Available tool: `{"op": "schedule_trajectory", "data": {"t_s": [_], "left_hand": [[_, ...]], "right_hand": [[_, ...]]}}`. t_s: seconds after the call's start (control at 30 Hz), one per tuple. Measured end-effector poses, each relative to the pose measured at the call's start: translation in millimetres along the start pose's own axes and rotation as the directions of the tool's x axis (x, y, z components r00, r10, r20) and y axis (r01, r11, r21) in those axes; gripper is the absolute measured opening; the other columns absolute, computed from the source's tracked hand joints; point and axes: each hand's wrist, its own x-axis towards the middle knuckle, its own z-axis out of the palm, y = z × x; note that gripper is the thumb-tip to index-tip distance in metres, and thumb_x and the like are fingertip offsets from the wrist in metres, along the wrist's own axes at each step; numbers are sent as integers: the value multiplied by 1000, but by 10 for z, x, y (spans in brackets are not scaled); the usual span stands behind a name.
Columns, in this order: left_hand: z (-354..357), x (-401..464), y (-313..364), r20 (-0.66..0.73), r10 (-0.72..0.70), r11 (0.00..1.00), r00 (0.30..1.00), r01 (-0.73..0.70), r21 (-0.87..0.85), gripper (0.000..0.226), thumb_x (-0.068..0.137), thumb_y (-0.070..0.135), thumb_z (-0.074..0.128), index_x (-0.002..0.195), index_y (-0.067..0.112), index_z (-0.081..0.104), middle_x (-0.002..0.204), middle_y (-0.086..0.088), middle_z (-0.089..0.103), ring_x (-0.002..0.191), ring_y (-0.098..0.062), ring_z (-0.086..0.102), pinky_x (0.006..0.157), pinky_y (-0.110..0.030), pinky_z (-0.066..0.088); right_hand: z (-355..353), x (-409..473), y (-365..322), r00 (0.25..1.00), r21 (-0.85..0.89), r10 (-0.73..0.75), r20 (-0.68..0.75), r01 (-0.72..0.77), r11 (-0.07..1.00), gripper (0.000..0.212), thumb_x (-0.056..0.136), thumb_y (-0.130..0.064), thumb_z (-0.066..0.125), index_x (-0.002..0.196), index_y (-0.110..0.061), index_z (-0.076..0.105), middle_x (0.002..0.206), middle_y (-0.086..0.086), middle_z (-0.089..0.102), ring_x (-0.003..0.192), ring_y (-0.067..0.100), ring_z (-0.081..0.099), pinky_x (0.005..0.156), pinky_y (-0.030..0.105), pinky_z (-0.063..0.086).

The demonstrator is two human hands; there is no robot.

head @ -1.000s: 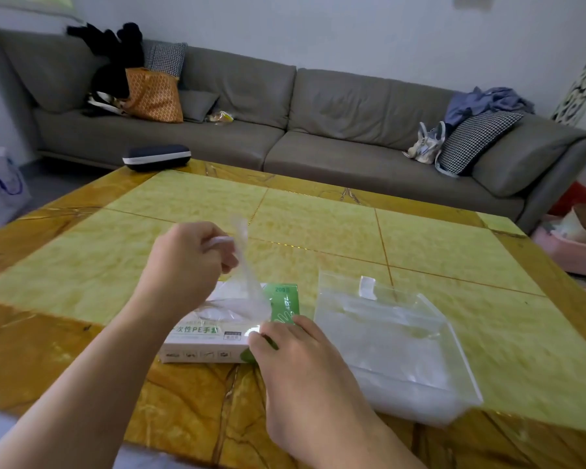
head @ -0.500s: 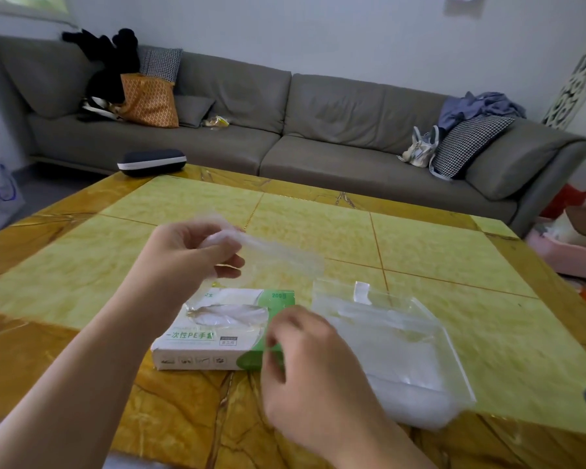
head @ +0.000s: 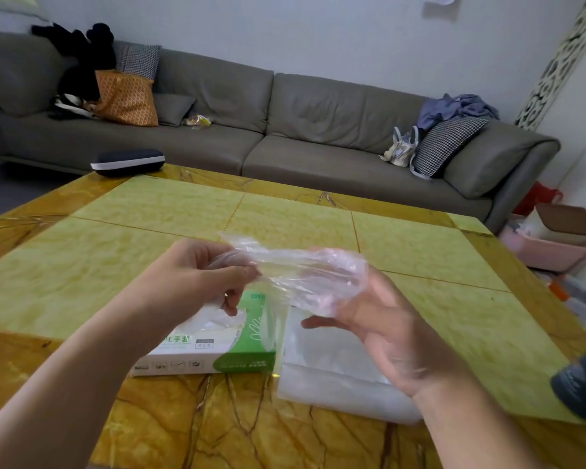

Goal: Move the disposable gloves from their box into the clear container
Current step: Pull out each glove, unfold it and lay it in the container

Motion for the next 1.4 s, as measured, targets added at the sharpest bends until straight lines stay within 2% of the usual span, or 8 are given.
{"op": "schedule_trajectory", "data": {"t_s": [0.13,0.4,0.53,0.77,1.03,1.2,1.3,1.4], "left_hand": [[60,-3,10,-26,-19,999,999,20,47,19,92,21,75,81,6,76,73,-21,69,61,-21,64,59,-17,50],[94,-37,36,45,43,996,998,-47,82,13,93,21,72,83,15,78,77,-13,71,74,-27,70,71,-20,53],[65,-64,14,216,-18,997,976,32,-64,25,88,28,80,111,19,79,105,-9,77,100,-30,73,93,-45,55],[203,-8,1,-55,-44,984,998,34,-175,26,88,32,70,87,9,82,85,-16,76,78,-28,72,78,-37,62],[375,-1,25,-9,-44,974,999,41,-225,20,86,32,74,86,14,82,82,-14,74,73,-21,69,72,-26,56],[432,75,11,-11,-113,531,994,51,-846,58,86,53,68,115,3,70,95,-6,70,84,-20,71,82,-35,59],[605,23,-2,282,-59,704,958,240,-668,114,59,85,72,135,1,59,125,-16,72,117,-32,70,98,-53,55],[837,-23,79,243,-60,901,968,157,-405,61,72,59,83,110,11,79,108,-17,77,101,-33,76,93,-55,59]], "right_hand": [[-89,-13,-23,992,198,113,56,-122,973,82,80,-53,82,147,-13,55,139,15,67,130,38,63,108,62,47],[-9,79,98,833,-22,39,-551,-61,998,3,89,-1,79,89,1,76,73,19,74,54,20,65,48,28,52],[9,80,128,848,-34,8,-529,-30,999,22,88,-12,83,85,6,72,55,11,61,44,23,52,44,30,46],[-81,39,44,901,-48,48,-430,-76,996,12,100,-2,66,95,1,76,72,14,73,55,24,65,48,34,53],[-242,-40,10,898,-61,69,-434,-106,992,6,94,-4,74,93,2,77,75,18,73,61,30,66,51,37,56],[-294,-31,36,773,73,-11,-635,75,994,8,96,-3,72,91,4,72,67,13,65,50,21,56,44,31,48],[-276,-30,80,746,36,-61,-663,114,993,16,97,-8,72,83,0,69,61,10,60,47,21,53,45,32,47],[-249,-62,104,756,-54,-93,-648,76,996,23,98,-15,73,80,-2,68,59,11,63,48,24,56,51,35,50]]}}
